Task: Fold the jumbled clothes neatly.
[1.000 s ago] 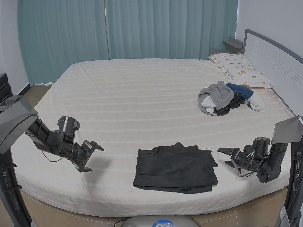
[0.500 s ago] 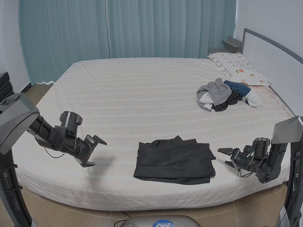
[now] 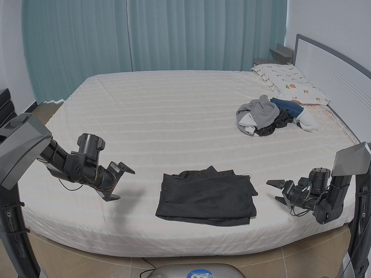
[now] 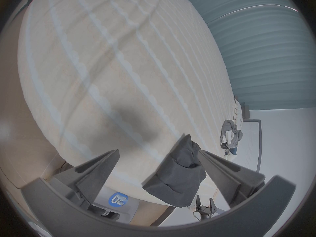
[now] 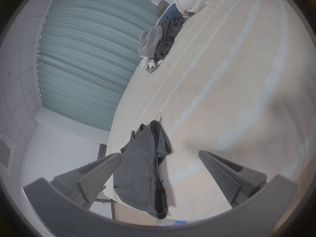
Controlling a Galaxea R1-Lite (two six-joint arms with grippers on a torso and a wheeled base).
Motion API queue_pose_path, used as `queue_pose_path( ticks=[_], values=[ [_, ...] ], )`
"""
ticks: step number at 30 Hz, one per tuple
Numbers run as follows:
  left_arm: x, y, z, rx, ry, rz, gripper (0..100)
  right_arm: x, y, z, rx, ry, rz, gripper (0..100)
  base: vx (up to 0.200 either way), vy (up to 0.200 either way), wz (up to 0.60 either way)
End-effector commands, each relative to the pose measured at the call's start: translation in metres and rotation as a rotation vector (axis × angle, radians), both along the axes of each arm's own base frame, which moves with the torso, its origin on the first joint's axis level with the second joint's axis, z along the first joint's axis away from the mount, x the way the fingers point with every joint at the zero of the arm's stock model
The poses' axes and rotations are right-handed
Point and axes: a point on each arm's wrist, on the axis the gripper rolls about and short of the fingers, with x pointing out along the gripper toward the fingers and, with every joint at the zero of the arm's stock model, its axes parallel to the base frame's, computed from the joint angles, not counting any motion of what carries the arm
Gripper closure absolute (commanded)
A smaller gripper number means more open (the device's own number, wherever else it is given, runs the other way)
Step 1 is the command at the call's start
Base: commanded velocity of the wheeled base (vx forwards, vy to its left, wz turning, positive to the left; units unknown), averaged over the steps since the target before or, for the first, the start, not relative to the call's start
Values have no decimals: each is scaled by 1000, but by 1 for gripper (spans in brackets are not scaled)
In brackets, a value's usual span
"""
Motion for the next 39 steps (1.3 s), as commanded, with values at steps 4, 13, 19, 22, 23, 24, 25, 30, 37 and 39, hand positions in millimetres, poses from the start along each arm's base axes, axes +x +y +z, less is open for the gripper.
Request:
queue_pose_path(
  ticks=[4,13,19,22,23,24,25,30,37,39],
  values=[
    [2,0,-6,2,12,0,0,0,0,1,1,-3,0,0,0,-200,0],
    [4,-3,-8,29,8,7,0,1,0,0,1,-3,0,0,0,-156,0],
    [9,-6,-16,168,-45,-97,0,0,0,0,1,-9,0,0,0,0,0],
    [8,-6,-22,219,-63,-184,0,-1,0,0,0,-14,1,0,0,0,0],
    [8,-5,-27,249,-76,-228,0,-1,0,0,0,-16,1,0,0,0,0],
    [9,-5,-28,255,-82,-238,0,-1,0,0,0,-14,1,0,0,0,0],
    [9,-4,-30,272,-95,-263,0,-1,0,-2,0,-11,1,0,0,0,0],
    [12,-8,-41,255,-130,-305,0,-1,0,-2,0,-11,1,0,0,0,0],
    [13,-9,-49,260,-152,-311,0,-1,0,-2,-1,-11,-1,0,0,0,0],
    [13,-10,-49,260,-154,-313,0,-1,1,-2,-2,-11,1,0,0,0,0]
  ],
)
